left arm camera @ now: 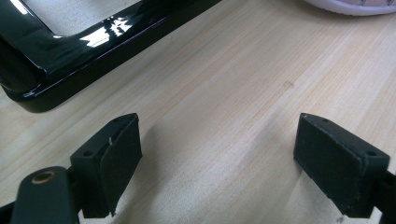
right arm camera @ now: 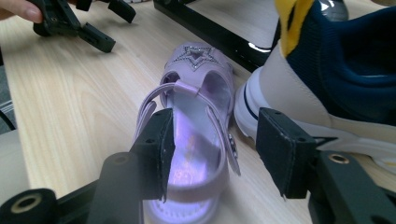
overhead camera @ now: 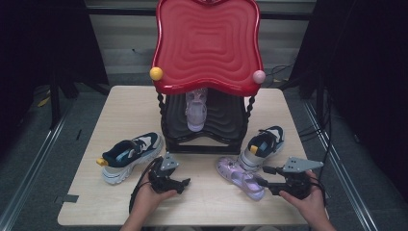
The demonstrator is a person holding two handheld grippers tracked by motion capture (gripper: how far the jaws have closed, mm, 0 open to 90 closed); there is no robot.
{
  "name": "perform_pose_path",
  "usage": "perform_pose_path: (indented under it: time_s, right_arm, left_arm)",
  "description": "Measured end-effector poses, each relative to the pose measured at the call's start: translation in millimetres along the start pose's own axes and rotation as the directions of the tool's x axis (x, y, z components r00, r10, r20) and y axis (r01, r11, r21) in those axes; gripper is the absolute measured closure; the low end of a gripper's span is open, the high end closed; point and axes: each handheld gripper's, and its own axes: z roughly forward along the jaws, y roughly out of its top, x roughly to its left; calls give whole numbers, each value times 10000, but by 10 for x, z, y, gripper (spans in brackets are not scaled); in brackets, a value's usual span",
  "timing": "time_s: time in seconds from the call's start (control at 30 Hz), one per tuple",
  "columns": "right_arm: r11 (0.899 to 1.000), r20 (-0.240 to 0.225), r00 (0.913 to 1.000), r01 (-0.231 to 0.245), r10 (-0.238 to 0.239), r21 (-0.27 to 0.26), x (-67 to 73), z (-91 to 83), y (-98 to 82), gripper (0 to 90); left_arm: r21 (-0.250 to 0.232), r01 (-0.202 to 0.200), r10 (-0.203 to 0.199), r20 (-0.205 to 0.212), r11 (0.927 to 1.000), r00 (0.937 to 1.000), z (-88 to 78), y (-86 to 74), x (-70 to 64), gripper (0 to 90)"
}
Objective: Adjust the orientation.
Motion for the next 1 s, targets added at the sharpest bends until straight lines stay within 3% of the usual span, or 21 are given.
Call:
perform_pose_path:
  time_s: [0.27,0.83,1.0]
  right_arm:
    - [10000,250,9997,-12,13,-57,-1,196,-25,528]
    - [9998,357,9991,-212,213,-36,22,372,-52,634]
    - [9986,431,9980,-460,472,-277,13,394,-78,677]
  left_arm:
    - [30,-38,38,13,10000,10000,-1,0,2,146]
    - [8,-33,33,43,10000,10000,1,0,4,146]
    - [8,-36,35,43,10000,10000,2,1,4,146]
